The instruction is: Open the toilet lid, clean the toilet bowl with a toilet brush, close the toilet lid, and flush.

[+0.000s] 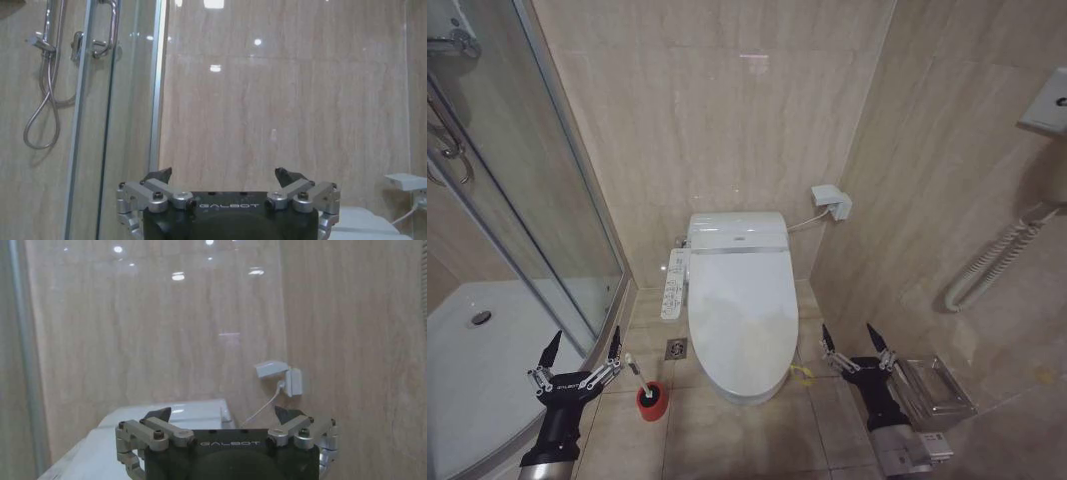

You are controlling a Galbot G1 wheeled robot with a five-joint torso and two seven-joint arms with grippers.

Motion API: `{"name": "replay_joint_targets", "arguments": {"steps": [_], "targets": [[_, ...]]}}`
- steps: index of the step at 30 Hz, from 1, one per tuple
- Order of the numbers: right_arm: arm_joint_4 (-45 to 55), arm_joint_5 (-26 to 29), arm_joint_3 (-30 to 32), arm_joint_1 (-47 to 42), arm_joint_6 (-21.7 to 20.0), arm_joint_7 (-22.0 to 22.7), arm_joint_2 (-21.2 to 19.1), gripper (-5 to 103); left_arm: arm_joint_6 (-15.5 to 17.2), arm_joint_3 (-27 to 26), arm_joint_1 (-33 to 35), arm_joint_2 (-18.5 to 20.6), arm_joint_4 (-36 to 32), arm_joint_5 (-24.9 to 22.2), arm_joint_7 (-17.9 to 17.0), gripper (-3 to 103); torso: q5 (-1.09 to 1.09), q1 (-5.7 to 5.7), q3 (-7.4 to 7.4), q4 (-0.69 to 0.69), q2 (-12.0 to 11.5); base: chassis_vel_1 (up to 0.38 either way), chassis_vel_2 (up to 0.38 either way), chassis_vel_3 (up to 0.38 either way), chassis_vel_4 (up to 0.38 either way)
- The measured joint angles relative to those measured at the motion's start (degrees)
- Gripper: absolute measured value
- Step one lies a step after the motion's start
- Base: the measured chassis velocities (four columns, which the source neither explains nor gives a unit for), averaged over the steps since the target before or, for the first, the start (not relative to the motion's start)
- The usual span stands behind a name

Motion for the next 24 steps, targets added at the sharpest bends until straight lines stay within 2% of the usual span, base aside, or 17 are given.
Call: {"name": "replay_joint_targets", "arguments": {"steps": [8, 12, 24], "targets": [[-0.4, -3.1, -1.2, -2.0, 0.7, -1.5, 1.0, 100, 0.0, 0.0, 0.0, 0.0, 0.0, 0.0, 0.0, 100, 0.00, 0.01, 0.00, 0.00, 0.0, 0.006, -0.005, -0.005, 0.005], [-2.7, -5.7, -0.8, -3.0, 2.5, -3.0, 0.6, 100, 0.0, 0.0, 0.0, 0.0, 0.0, 0.0, 0.0, 100, -0.01, 0.02, 0.01, 0.01, 0.0, 0.000, 0.000, 0.000, 0.000], [-9.5, -7.7, -1.7, -2.2, 3.7, -4.5, 1.4, 100, 0.0, 0.0, 0.0, 0.0, 0.0, 0.0, 0.0, 100, -0.01, 0.02, 0.01, 0.00, 0.0, 0.000, 0.000, 0.000, 0.000]]}}
